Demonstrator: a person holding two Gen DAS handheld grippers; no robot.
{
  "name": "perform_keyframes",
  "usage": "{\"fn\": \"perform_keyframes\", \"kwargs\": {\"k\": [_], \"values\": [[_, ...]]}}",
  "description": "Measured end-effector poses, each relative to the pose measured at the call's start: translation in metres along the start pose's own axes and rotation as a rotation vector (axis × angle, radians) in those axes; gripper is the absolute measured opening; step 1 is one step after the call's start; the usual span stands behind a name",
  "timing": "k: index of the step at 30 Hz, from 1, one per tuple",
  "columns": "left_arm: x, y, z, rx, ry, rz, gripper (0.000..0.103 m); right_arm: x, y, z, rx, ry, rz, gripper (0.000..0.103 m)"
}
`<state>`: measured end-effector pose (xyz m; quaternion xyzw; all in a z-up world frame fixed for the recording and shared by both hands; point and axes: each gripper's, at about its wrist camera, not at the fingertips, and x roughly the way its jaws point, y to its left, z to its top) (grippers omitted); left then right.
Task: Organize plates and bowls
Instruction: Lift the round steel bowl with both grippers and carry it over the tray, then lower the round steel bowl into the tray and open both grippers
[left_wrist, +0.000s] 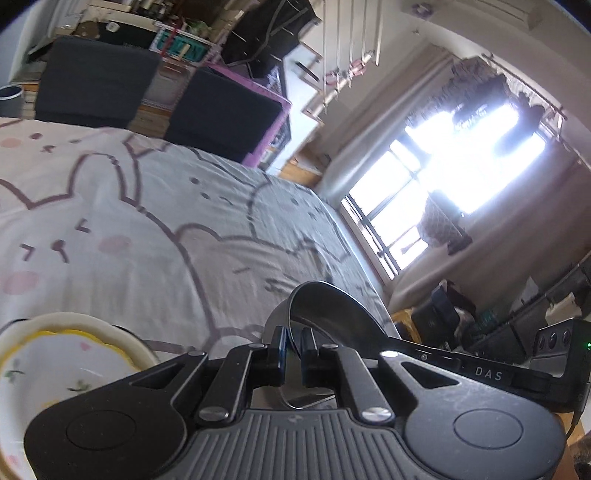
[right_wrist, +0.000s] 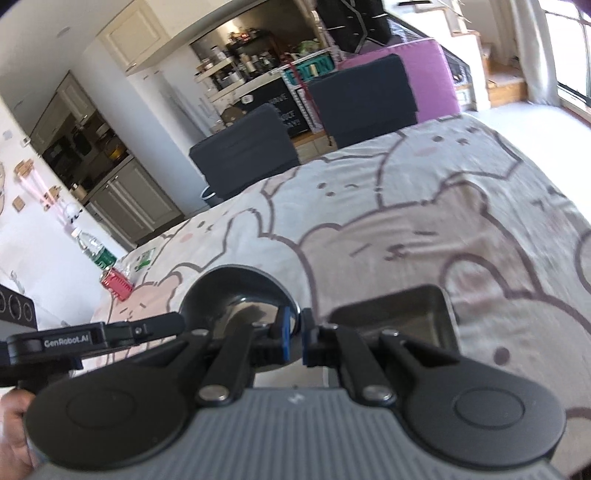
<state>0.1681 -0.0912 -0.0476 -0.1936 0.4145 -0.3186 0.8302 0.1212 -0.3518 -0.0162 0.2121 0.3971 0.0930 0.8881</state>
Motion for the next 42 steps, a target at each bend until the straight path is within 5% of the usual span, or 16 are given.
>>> {"fn": "perform_keyframes", "kwargs": {"k": [11,42], "values": [[0.069,-0.019,-0.009,0.031,0.102,0.016,0.008,-0.02,-0.063,-0.022,0.079,0.008,-0.093,0.008],[0.146,-0.003,-0.008,0.044,0.18,0.114,0.016,0.05,-0.081,-0.023,0.05,0.192,-0.259,0.01]]}}
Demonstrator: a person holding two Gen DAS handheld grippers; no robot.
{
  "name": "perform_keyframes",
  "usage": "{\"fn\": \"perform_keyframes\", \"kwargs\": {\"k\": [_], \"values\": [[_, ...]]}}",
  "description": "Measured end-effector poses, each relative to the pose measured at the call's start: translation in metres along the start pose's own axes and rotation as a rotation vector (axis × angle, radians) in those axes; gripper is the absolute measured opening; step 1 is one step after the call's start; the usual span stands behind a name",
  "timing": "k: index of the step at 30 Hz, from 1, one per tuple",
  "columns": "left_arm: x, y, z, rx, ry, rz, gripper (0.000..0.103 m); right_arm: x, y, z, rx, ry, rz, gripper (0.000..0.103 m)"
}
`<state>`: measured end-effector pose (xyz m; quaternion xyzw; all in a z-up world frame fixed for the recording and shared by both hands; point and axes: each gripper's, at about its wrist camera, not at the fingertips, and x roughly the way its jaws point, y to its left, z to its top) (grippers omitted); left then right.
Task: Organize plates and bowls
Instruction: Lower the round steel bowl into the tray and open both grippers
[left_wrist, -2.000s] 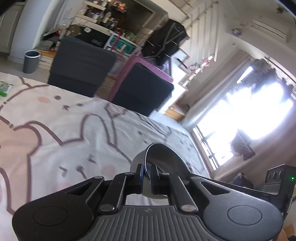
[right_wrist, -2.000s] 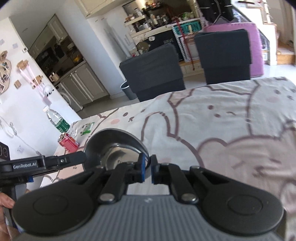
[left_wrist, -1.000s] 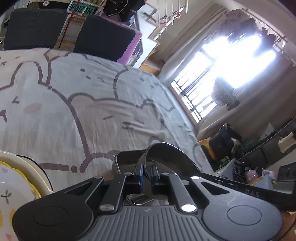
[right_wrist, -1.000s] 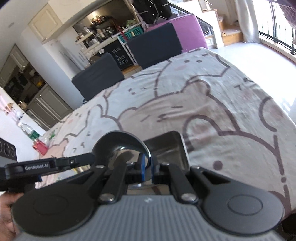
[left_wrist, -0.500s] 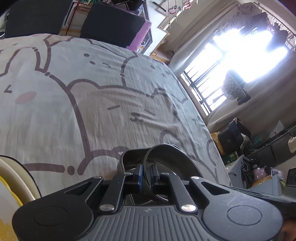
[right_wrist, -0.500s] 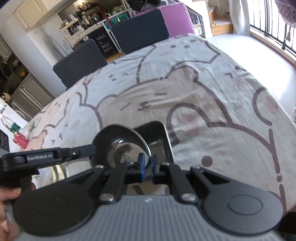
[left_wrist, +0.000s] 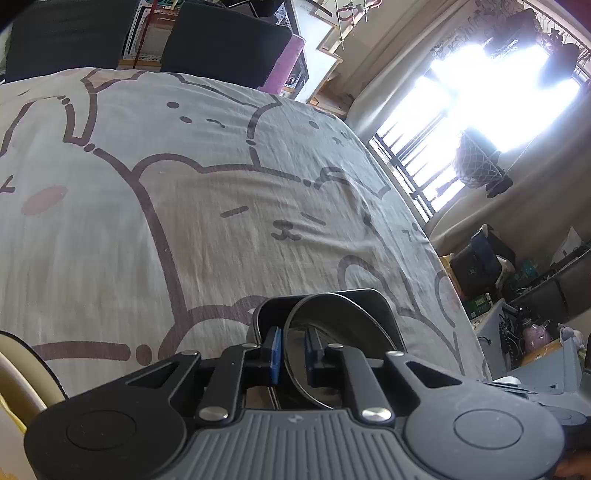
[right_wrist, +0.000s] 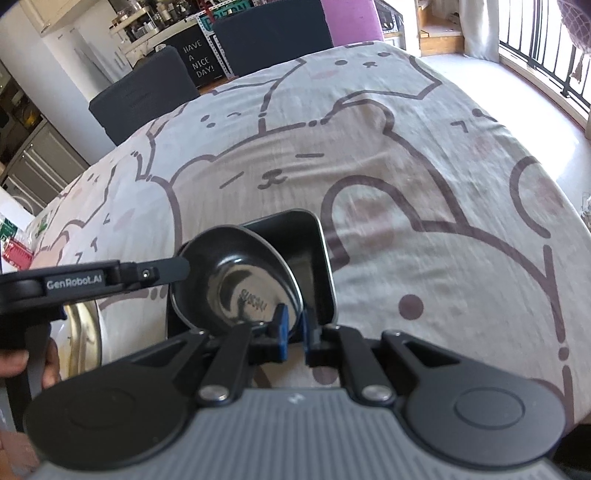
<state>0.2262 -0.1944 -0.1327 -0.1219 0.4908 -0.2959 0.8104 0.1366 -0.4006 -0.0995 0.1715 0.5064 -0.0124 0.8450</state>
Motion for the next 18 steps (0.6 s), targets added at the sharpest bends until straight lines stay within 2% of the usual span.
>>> {"fn": "perform_keyframes", "kwargs": {"k": [2,12,15,18], "values": [[0.0,0.0,0.0,-0.001,-0.004,-0.004,0.019,0.002,0.0,0.001,0.001,0.005,0.0,0.01],[-0.01,-0.008,0.004,0.024,-0.05,-0.048,0.049,0.002,0.001,0.003,-0.002,0.027,0.019,0.018],[-0.018,-0.011,0.007,0.026,-0.067,-0.064,0.055,-0.005,0.0,0.004,0.01,0.029,0.053,0.019],[-0.024,-0.014,0.008,0.053,-0.05,-0.037,0.055,-0.02,0.0,0.009,0.003,-0.017,0.077,0.022]]}}
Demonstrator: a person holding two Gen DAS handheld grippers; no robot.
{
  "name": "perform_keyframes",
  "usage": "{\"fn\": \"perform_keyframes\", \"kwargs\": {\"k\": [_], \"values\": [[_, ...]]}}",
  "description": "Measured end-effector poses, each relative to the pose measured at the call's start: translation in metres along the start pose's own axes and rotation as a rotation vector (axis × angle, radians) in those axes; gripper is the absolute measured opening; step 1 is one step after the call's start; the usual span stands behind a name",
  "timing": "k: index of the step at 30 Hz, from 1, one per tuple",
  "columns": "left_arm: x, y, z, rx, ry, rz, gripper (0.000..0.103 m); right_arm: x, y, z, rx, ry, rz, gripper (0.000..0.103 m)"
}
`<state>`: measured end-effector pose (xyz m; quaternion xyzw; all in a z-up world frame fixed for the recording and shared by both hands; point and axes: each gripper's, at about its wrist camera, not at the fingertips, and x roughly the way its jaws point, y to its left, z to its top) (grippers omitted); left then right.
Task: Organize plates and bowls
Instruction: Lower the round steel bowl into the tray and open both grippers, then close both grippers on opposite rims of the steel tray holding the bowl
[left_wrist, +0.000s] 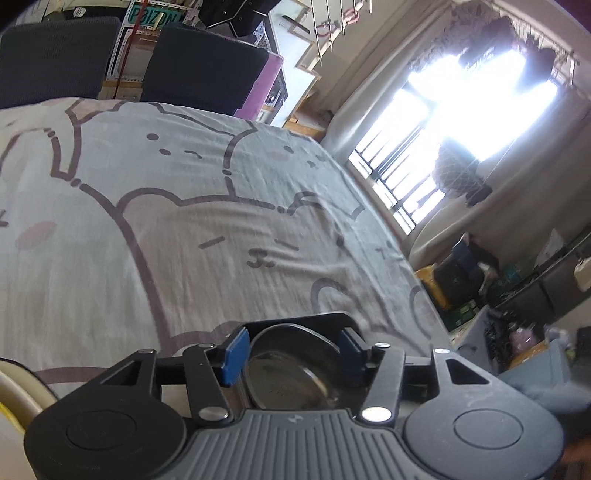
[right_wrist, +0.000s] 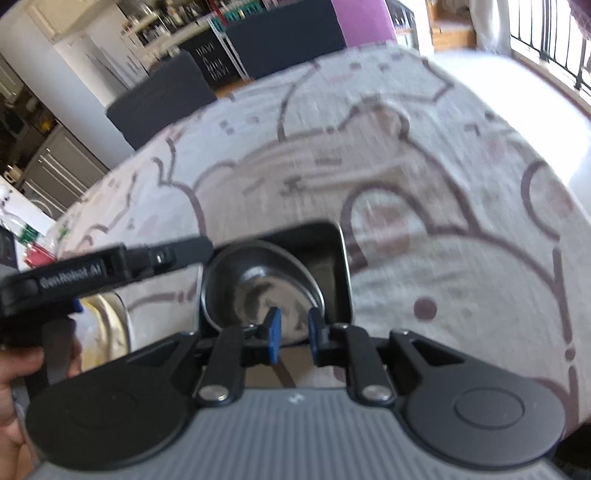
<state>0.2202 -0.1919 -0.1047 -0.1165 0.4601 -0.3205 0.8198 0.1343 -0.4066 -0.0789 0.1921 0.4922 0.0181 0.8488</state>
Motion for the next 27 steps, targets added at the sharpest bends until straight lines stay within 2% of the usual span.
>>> {"fn": "perform_keyframes", "kwargs": {"k": [2,4,11,13,17,19,24,27], "values": [[-0.003,-0.001,-0.002,0.044,0.031,0.029,0.055,-0.008,-0.001,0.005,-0.01,-0.047,-0.008,0.041],[-0.003,-0.003,-0.007,0.095,0.066,0.059,0.055,-0.01,-0.001,0.011,-0.021,-0.078,-0.041,0.049],[0.004,-0.013,-0.031,0.342,0.183,0.183,0.055,0.011,-0.007,0.027,-0.047,-0.048,-0.125,0.049],[0.005,-0.012,-0.034,0.37,0.192,0.203,0.055,0.015,-0.007,0.029,-0.052,-0.044,-0.143,0.049],[0.005,-0.008,-0.032,0.357,0.185,0.207,0.055,0.025,-0.007,0.034,-0.073,-0.033,-0.171,0.049],[0.007,-0.008,-0.031,0.355,0.18,0.216,0.055,0.03,-0.008,0.034,-0.073,-0.019,-0.168,0.048],[0.016,-0.009,-0.028,0.344,0.175,0.231,0.056,0.043,-0.008,0.035,-0.085,0.019,-0.171,0.036],[0.019,-0.005,-0.025,0.313,0.165,0.238,0.055,0.047,-0.006,0.035,-0.104,0.043,-0.162,0.013]]}}
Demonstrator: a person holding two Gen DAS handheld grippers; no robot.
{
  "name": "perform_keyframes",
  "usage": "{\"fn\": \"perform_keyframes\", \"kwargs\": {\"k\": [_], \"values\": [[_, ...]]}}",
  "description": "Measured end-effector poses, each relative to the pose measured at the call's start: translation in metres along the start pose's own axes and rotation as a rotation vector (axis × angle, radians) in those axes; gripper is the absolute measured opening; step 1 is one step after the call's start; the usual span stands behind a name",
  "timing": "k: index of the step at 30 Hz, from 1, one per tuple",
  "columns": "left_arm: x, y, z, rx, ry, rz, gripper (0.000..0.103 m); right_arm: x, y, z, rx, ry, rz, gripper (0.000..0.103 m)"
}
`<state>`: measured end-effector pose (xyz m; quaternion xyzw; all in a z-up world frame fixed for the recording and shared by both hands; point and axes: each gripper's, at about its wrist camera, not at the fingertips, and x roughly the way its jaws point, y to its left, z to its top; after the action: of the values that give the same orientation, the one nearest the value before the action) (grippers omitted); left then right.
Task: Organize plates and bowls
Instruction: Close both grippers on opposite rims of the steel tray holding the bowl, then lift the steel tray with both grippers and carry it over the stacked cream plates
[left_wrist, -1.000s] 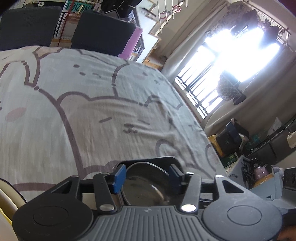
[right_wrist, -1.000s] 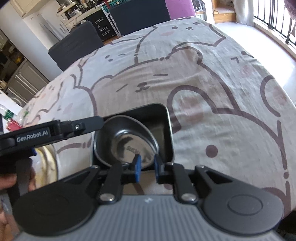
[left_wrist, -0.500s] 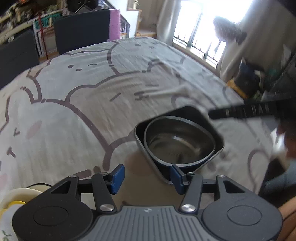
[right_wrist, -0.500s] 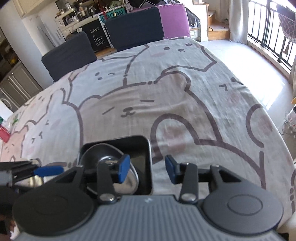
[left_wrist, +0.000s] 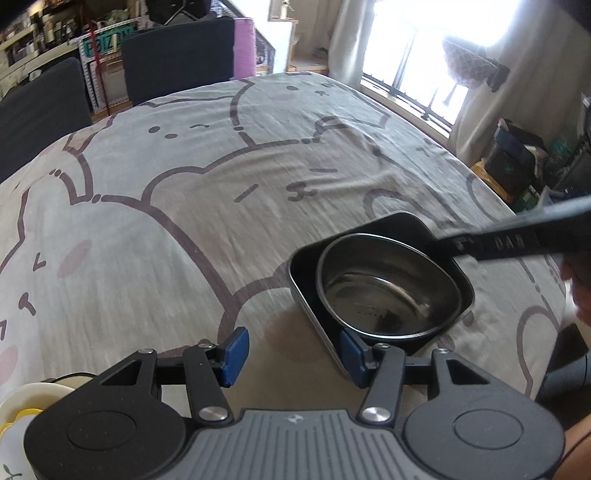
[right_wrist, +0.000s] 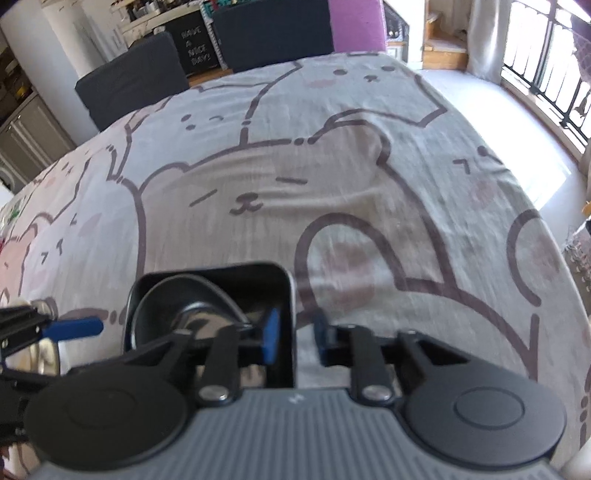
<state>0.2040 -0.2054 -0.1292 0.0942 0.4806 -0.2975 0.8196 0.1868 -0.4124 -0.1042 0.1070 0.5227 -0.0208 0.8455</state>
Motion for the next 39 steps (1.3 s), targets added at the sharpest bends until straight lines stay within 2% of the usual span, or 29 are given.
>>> {"fn": "perform_keyframes", "kwargs": {"k": [1,4,8,10,12,19,24,39], "values": [[0.001,0.002,0.001,-0.016,-0.002,0.001,0.055,0.001,0.001,0.0,-0.01,0.007,0.003,0.007],[0.003,0.007,0.002,-0.063,-0.009,-0.003,0.055,0.0,0.006,-0.004,-0.059,0.001,-0.013,0.006],[0.002,0.017,0.002,-0.152,-0.014,-0.045,0.053,-0.002,-0.002,-0.005,-0.035,0.002,0.022,0.006],[0.002,0.023,0.001,-0.208,-0.011,-0.093,0.047,-0.005,-0.007,-0.007,-0.03,-0.003,0.049,0.006],[0.004,0.028,-0.001,-0.264,-0.005,-0.137,0.032,-0.005,-0.011,-0.008,-0.03,-0.01,0.072,0.006],[0.007,0.033,-0.003,-0.351,0.006,-0.216,0.012,-0.005,-0.026,-0.011,0.006,0.001,0.14,0.004],[0.01,0.033,-0.006,-0.38,0.021,-0.252,0.012,-0.004,-0.031,-0.01,0.035,0.019,0.168,0.004],[0.012,0.04,-0.007,-0.429,0.006,-0.277,0.01,-0.005,-0.034,-0.016,0.055,0.032,0.2,0.006]]}}
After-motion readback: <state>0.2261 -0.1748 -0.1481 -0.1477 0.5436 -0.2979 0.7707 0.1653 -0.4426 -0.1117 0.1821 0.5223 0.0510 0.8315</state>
